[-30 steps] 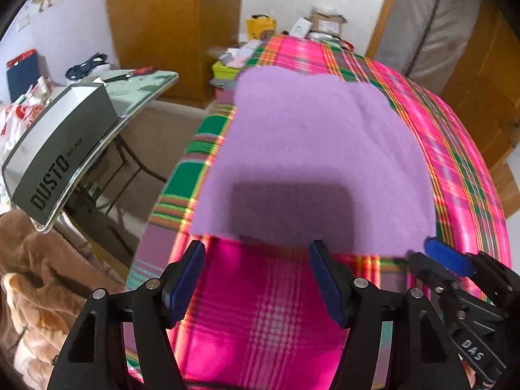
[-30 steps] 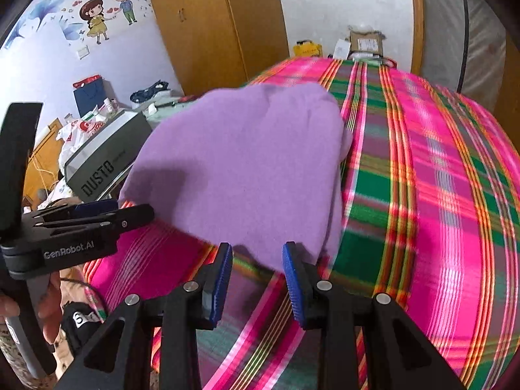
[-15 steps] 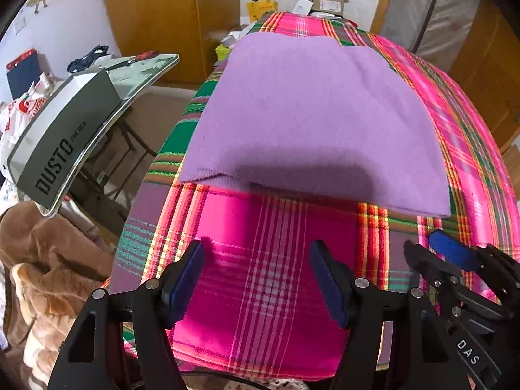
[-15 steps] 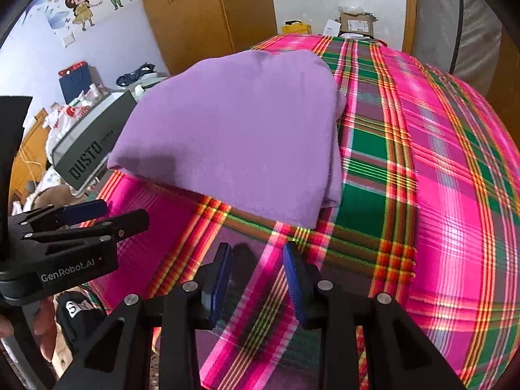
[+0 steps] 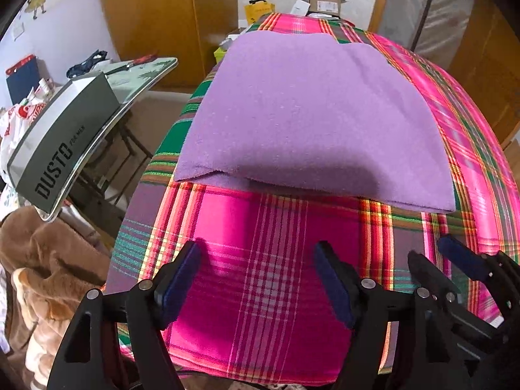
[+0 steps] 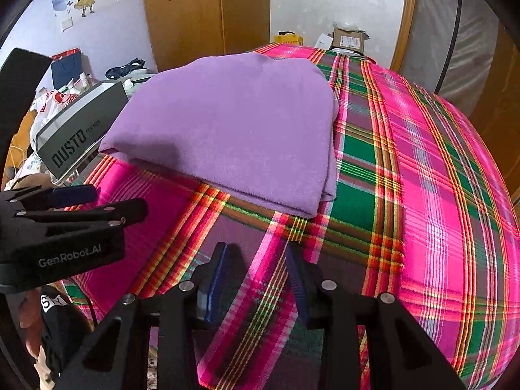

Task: Fold clothes

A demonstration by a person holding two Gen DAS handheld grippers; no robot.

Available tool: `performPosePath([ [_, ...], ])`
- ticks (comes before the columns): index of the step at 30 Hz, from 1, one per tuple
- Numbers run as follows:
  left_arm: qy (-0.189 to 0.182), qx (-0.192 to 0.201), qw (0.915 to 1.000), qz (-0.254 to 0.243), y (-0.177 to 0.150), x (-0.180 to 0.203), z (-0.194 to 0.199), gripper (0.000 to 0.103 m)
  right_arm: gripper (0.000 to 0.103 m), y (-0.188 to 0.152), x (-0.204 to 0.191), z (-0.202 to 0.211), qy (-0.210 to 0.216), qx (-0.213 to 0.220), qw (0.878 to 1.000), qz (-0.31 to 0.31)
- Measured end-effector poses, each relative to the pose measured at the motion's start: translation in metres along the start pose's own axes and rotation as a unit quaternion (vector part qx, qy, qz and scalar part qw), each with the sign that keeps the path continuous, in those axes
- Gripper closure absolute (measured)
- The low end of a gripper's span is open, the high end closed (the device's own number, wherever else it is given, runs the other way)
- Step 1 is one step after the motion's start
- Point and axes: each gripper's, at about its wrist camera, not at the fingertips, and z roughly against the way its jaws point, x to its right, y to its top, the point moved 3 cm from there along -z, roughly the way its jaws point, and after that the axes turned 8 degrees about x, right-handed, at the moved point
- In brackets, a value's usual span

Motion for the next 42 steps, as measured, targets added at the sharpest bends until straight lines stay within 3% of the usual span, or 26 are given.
performPosePath([
  [16,-0.001,0.019,0.9998,-0.003,-0.0029,0.0036,0.0000,0.020,0.046,-0.0007,0.0025,-0.0011,-0.013,0.008,1.000,-0.021],
  [42,0.000,0.029,0.9996,0.000,-0.0042,0.0022,-0.0006,0.019,0.046,-0.0027,0.0013,-0.0015,-0.028,0.024,0.999,-0.032],
])
